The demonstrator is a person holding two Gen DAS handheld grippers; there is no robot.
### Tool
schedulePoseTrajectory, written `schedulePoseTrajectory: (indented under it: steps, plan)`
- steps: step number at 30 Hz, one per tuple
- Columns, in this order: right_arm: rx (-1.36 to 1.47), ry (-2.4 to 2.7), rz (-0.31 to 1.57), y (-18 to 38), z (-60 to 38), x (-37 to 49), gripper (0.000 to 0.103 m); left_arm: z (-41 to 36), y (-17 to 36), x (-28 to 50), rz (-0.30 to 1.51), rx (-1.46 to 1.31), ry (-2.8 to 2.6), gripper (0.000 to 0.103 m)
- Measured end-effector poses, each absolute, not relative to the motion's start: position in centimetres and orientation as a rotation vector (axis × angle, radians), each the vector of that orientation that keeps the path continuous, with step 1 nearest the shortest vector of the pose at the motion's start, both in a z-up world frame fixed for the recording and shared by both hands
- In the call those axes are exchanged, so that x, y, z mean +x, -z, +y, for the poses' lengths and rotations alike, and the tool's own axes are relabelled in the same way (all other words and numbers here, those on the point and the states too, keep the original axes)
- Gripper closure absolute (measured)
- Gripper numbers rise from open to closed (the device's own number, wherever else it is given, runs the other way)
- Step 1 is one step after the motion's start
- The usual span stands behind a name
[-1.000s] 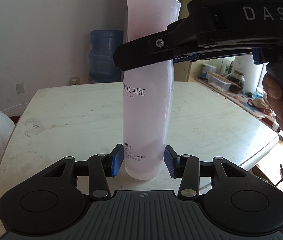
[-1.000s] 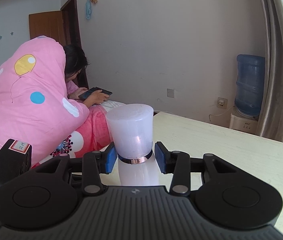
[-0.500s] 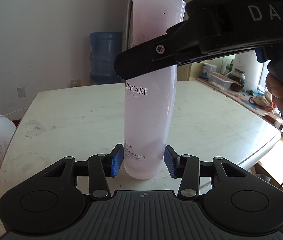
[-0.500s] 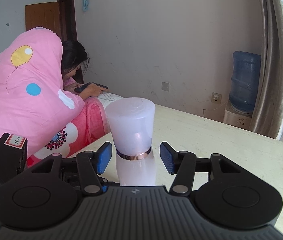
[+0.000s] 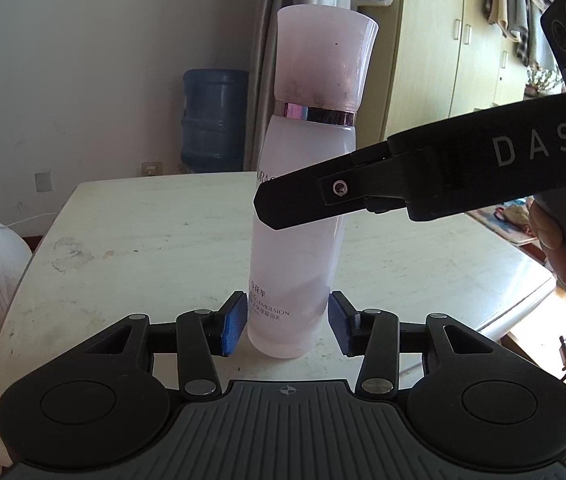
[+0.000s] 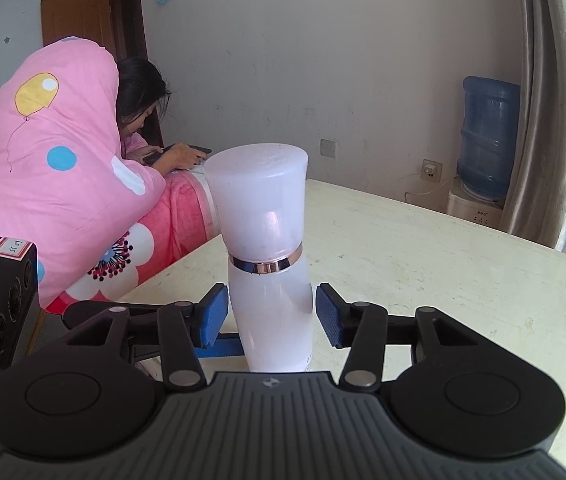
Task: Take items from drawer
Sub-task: 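Lower the spray bottle onto the white table and open the right tool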
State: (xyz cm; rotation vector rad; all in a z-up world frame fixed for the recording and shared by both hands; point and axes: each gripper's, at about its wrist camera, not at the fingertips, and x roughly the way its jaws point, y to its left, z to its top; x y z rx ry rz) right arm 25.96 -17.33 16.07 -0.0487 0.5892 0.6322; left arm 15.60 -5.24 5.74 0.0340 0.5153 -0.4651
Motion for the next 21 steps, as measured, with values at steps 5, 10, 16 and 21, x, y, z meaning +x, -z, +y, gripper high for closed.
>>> schedulePoseTrajectory:
  steps: [5,10,16,21]
  plan:
    - [-0.04,-0.632,0.61,-15.6,-17.7,25.7,0.047,-5.0,-5.6,15.5,0.524,0.048,0.459,0.056]
    - [-0.049,-0.627,0.648,-14.6,-17.5,25.5,0.048,-5.1,-5.3,15.5,0.524,0.063,0.465,0.062]
    - [-0.035,-0.612,0.7,-13.3,-17.2,26.1,0.053,-5.5,-5.4,14.9,0.517,0.074,0.467,0.062]
    - [-0.038,-0.594,0.732,-12.2,-16.8,26.4,0.058,-5.9,-5.4,14.8,0.518,0.112,0.465,0.062]
